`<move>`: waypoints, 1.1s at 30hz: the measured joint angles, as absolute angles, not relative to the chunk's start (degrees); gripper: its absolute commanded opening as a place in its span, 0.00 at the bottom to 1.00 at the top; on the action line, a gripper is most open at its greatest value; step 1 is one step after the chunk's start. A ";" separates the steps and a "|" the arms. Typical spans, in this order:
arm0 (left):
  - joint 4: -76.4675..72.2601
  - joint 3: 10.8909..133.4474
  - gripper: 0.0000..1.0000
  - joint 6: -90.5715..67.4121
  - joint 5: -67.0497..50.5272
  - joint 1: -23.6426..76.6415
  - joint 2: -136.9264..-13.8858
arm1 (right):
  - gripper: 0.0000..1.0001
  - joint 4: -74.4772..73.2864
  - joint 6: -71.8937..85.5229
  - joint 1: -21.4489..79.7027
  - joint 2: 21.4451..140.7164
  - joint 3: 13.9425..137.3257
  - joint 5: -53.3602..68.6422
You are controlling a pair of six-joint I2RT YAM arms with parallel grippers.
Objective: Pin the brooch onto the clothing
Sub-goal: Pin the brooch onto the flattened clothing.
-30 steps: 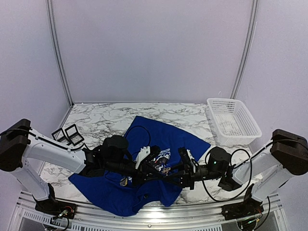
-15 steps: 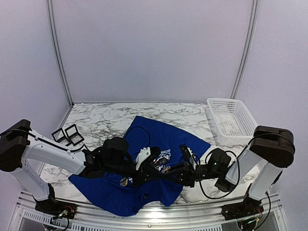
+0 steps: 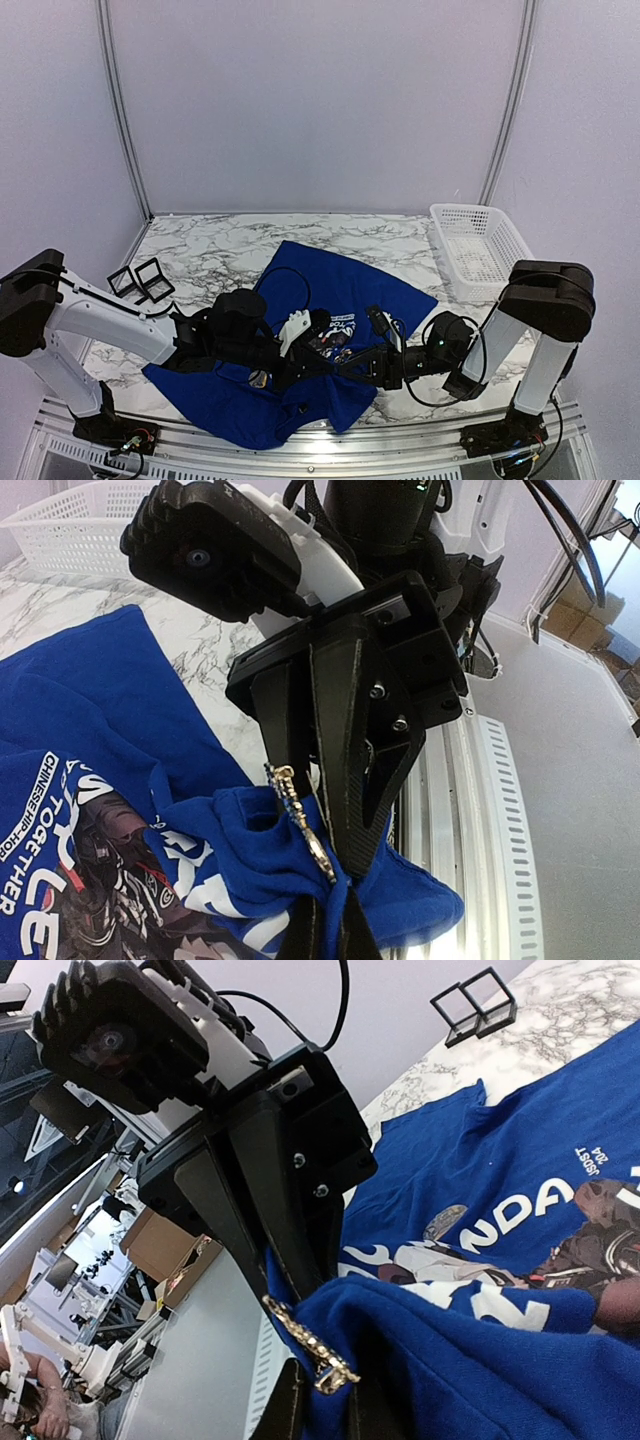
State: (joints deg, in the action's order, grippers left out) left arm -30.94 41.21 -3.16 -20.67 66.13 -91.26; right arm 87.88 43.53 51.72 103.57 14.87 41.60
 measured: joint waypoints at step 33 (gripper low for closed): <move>-33.65 41.28 0.00 -4.80 -24.62 66.37 -90.65 | 0.00 87.15 35.94 52.29 95.66 15.31 41.54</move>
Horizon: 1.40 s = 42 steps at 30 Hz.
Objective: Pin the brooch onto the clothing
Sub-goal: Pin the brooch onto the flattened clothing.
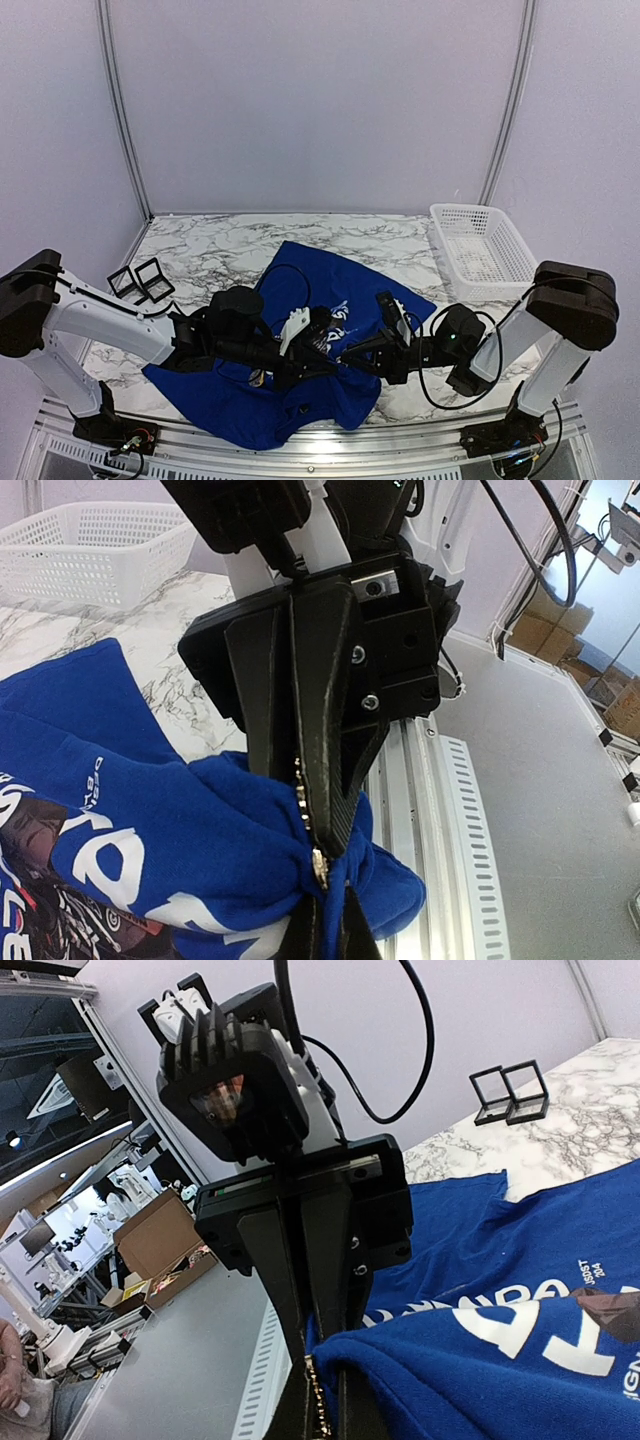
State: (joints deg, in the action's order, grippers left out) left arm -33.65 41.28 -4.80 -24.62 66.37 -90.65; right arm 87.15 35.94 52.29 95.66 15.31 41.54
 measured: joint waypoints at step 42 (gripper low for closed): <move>-34.00 42.83 0.00 -11.00 -28.23 64.45 -91.48 | 0.54 50.24 15.16 55.66 76.60 20.71 38.33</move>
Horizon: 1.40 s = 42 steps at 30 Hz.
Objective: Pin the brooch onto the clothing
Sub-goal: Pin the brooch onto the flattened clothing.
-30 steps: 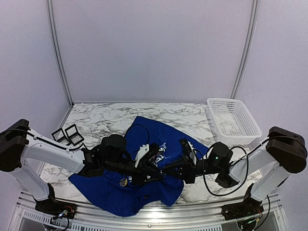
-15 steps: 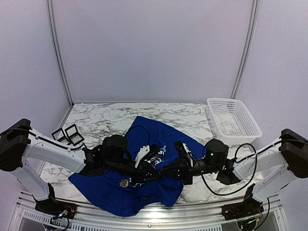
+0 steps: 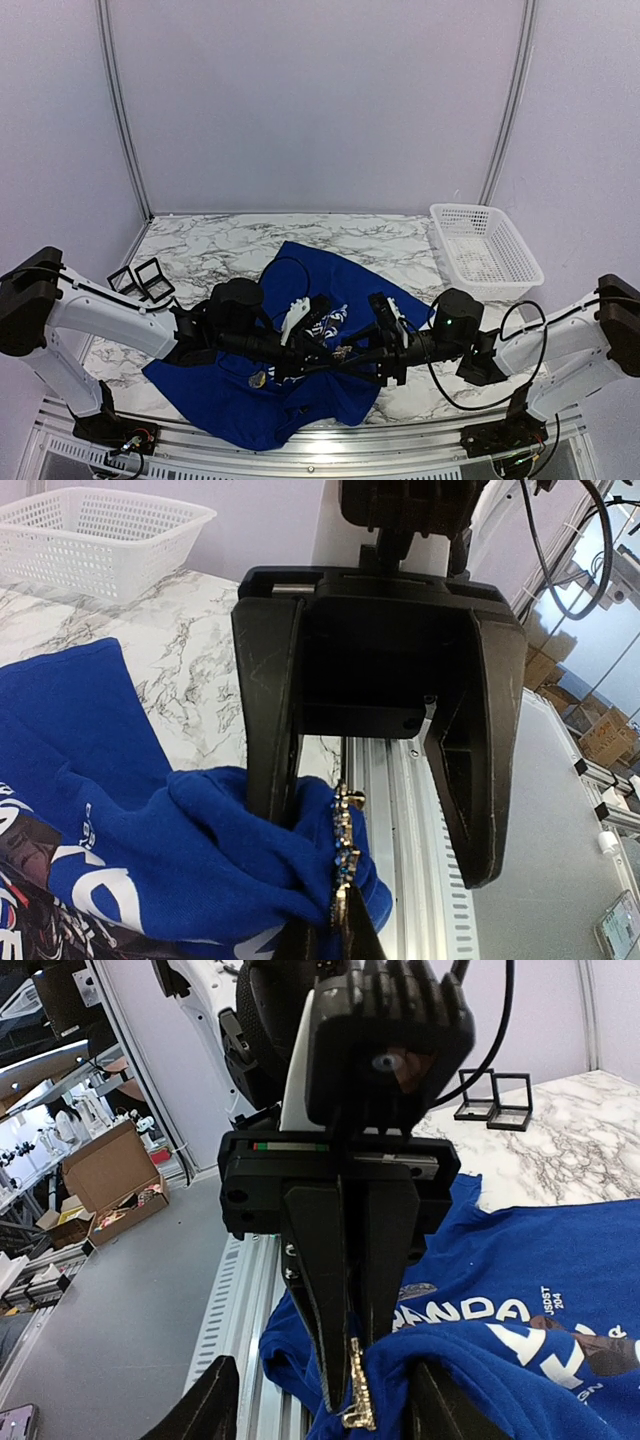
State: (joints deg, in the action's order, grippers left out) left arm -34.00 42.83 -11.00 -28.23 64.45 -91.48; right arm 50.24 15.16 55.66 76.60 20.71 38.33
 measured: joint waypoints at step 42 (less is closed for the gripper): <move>-34.41 42.63 0.00 -9.30 -24.29 64.51 -89.93 | 0.20 58.30 20.32 54.65 78.48 17.63 29.95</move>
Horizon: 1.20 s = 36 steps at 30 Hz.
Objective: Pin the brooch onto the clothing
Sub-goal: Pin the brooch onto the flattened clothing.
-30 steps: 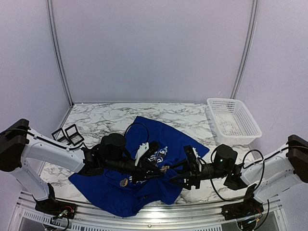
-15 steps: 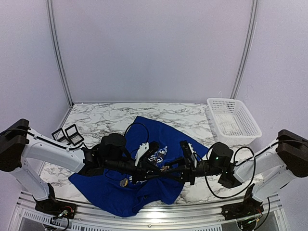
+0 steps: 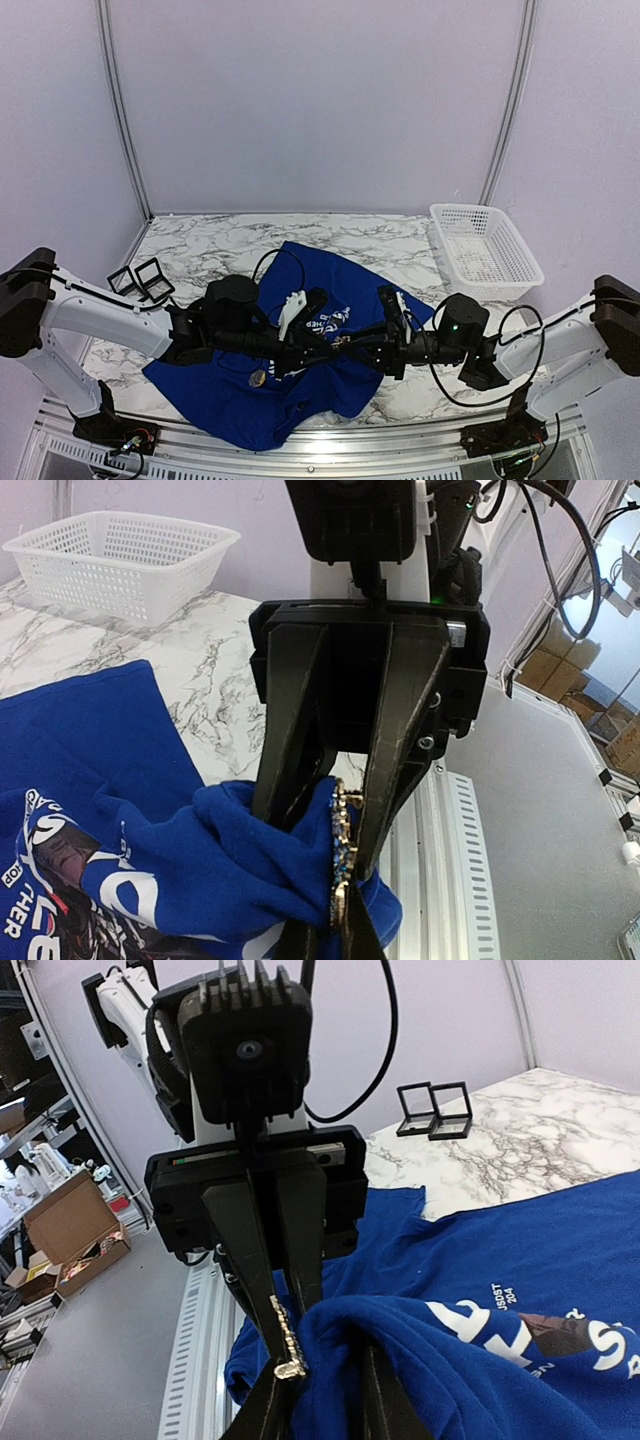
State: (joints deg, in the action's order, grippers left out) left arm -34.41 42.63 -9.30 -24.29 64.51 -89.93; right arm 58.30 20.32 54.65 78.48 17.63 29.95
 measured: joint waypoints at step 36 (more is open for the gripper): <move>-35.40 40.58 0.00 -9.69 -10.98 66.02 -87.05 | 0.39 45.32 23.57 59.16 70.57 17.67 12.53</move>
